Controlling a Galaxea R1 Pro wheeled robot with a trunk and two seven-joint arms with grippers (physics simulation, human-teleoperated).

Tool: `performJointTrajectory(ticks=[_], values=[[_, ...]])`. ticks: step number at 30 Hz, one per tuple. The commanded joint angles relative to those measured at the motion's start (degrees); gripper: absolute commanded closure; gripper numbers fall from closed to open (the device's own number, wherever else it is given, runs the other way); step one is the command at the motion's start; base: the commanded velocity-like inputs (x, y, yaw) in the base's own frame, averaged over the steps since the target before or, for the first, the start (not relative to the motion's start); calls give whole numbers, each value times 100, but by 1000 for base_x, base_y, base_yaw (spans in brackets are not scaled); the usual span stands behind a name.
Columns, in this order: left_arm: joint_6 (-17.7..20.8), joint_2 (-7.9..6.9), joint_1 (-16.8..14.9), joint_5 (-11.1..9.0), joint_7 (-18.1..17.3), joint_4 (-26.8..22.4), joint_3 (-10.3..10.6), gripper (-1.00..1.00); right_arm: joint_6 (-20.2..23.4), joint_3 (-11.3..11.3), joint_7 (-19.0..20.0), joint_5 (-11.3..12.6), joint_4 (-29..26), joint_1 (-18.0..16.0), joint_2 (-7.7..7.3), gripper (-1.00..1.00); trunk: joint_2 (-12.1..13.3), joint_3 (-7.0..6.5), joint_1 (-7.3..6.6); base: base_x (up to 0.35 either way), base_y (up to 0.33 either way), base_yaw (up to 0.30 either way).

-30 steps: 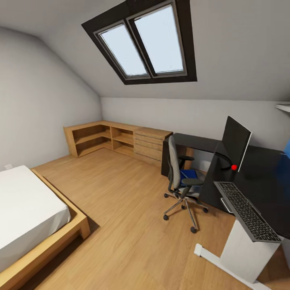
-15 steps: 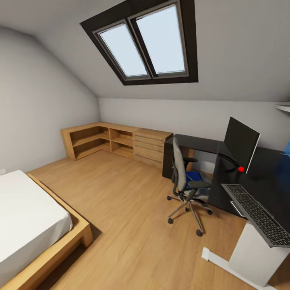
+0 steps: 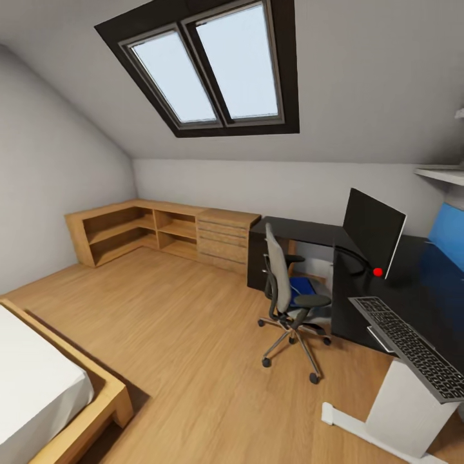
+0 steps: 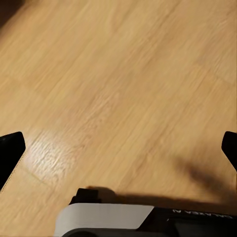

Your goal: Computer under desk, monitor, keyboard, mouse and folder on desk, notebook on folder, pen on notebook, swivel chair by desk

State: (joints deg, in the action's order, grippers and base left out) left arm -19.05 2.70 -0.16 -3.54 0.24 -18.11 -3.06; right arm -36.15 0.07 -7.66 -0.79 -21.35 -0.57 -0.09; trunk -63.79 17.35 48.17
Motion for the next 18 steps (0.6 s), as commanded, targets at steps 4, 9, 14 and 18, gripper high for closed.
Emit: performJointTrajectory(ticks=[4,9,14,18], values=[[-43,10,-2,-33,-15,0,-20,-100,-31,7,-16,-8,-2,-4,-10,-100,-4,8,2,32,19,-31],[-226,4,-2,-32,-16,0,-19,-100,-59,8,-24,-16,13,-4,-7,-100,-4,7,2,72,19,-16],[-238,11,-2,-33,-16,0,-19,-100,-67,10,-25,-18,17,-4,-16,-100,-4,-7,2,295,148,-165],[-239,4,-2,-33,-16,0,-27,-100,-68,10,-25,-18,17,-4,-17,-100,-4,-23,2,270,229,-236]])
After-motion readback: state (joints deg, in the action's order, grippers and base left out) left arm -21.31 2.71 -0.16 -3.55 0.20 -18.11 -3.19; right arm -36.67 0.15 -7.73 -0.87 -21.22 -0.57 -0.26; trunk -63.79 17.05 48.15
